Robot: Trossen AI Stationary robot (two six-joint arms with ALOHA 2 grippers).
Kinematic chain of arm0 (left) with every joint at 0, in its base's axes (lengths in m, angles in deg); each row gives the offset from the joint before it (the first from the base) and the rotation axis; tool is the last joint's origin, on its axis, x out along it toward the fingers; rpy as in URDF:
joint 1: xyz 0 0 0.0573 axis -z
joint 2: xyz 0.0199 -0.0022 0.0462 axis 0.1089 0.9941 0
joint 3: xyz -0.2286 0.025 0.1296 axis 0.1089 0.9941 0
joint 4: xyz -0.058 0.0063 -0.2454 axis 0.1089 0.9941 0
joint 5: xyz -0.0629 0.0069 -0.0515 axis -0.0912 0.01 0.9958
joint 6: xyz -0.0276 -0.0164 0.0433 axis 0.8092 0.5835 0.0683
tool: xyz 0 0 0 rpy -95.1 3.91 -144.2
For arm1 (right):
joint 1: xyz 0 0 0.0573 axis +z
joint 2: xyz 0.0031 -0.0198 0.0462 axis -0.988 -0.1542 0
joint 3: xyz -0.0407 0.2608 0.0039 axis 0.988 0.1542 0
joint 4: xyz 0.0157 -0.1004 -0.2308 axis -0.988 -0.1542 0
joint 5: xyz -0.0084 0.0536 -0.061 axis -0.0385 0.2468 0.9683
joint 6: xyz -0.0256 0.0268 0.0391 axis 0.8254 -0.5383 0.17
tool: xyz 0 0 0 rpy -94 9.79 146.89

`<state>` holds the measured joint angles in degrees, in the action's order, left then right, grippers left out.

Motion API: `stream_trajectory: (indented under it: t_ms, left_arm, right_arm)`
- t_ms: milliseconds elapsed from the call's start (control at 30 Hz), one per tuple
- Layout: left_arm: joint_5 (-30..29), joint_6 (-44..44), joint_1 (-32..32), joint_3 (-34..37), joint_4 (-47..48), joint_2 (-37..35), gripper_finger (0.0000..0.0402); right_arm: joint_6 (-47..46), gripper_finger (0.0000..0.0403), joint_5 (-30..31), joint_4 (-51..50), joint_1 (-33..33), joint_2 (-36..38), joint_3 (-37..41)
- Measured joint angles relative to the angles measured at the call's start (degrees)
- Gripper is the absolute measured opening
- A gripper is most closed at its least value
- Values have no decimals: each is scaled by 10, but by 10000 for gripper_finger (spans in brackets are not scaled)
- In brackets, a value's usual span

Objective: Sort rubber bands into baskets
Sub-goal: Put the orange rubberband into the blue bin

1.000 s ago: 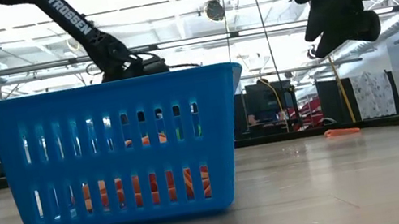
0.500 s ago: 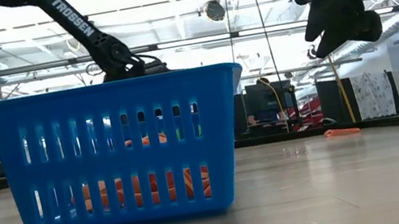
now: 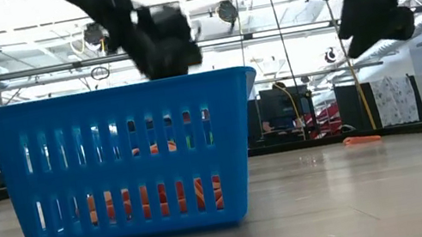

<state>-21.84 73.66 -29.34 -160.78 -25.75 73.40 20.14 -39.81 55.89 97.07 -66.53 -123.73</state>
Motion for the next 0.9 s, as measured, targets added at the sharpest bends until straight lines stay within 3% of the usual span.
stream_trajectory:
  t_ms: [233, 400, 667, 900]
  left_arm:
    - [-19, 74, 148, -1, -32, -24, 2]
    - [-98, 84, 222, 8, -49, -15, 2]
    - [-244, 104, 257, 17, -53, 4, 7]
    - [-252, 163, 258, 18, -24, 5, 50]
  right_arm:
    - [-31, 171, 19, -28, 51, -3, 0]
    - [-67, 171, 35, -70, 88, -26, 0]
    - [-102, 171, 28, -80, 117, -86, 0]
    - [-124, 171, -19, -70, 125, -112, 0]
